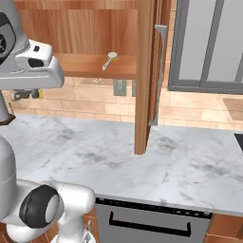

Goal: Pick up the dish brush and dish brush from the sink, and place them back in the cabinet, and close the cabinet doors.

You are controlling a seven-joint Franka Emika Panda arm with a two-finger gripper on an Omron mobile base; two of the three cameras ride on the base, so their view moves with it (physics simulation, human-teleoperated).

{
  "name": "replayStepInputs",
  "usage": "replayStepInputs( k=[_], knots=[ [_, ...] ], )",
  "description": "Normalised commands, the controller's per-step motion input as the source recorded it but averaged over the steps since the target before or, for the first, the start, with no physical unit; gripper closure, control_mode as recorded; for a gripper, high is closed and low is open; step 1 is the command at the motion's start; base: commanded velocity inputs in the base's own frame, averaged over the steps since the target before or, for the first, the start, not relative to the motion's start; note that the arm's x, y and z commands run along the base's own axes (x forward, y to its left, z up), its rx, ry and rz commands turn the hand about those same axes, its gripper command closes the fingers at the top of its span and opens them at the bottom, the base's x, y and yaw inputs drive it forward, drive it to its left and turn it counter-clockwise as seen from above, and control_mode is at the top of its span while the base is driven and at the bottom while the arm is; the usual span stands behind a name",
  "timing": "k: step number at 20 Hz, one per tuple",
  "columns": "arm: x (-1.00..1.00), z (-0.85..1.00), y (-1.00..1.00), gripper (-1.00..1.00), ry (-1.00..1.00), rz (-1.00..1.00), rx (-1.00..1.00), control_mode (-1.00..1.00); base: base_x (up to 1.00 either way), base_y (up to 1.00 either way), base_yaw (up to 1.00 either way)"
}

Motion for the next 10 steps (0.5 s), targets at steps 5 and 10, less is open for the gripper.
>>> replayStepInputs(
  k=[5,10],
  knots=[
    [0.17,-0.05,0.09,1.0,-0.17,0.06,0.0,-1.0,0.0,0.0,0.0],
    [0.04,-0.06,0.14,1.0,-0.22,0.05,0.0,-1.0,0.0,0.0,0.0]
  ],
)
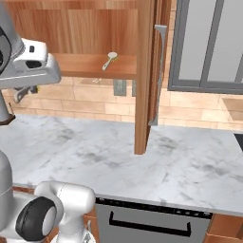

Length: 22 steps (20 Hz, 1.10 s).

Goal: Pick up the dish brush and dish brush from the sink, and place them back in the cabinet, and close the cabinet doors.

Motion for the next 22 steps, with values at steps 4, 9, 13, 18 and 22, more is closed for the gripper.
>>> replayStepInputs(
  k=[4,9,13,18,22],
  knots=[
    [0.05,-0.13,0.1,1.0,-0.19,0.05,0.02,-1.0,0.0,0.0,0.0],
    [0.25,-0.06,0.04,1.0,-0.14,0.04,0.07,-1.0,0.0,0.0,0.0],
    [0.36,0.0,0.01,1.0,-0.08,0.01,0.1,-1.0,0.0,0.0,0.0],
    [0.4,0.0,0.07,1.0,0.0,0.0,0.05,-1.0,0.0,0.0,0.0],
    [0.5,0.0,0.1,1.0,0.0,0.0,0.01,-1.0,0.0,0.0,0.0]
  ],
)
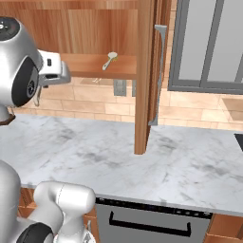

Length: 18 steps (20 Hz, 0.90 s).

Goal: Pick up the dish brush and dish brush from the sink, and place them back in the cabinet, and close the cabinet doors.

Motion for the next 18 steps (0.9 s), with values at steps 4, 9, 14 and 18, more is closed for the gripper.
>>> replayStepInputs(
  k=[4,9,14,18],
  knots=[
    [0.49,0.0,0.1,1.0,0.0,0.0,0.02,-1.0,0.0,0.0,0.0],
    [0.48,0.0,0.12,1.0,0.0,0.0,0.0,-1.0,0.0,0.0,0.0],
    [0.48,0.0,0.14,1.0,0.0,0.0,0.0,-1.0,0.0,0.0,0.0],
    [0.47,0.0,0.1,1.0,0.0,0.0,0.0,-1.0,0.0,0.0,0.0]
  ],
)
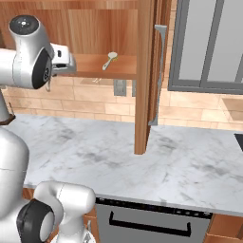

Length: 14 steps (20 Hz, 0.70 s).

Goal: Pick up the dish brush and dish brush from the sink, and place them back in the cabinet, and close the cabinet doors.

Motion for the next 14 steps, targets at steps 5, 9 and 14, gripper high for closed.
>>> replayStepInputs(
  k=[5,9,14],
  knots=[
    [0.42,0.0,0.05,1.0,0.0,0.0,0.0,-1.0,0.0,0.0,0.0],
    [0.49,0.0,0.03,1.0,0.0,0.0,0.0,-1.0,0.0,0.0,0.0],
    [0.46,-0.06,0.01,1.0,-0.01,0.0,0.0,-1.0,0.0,0.0,0.0]
  ],
)
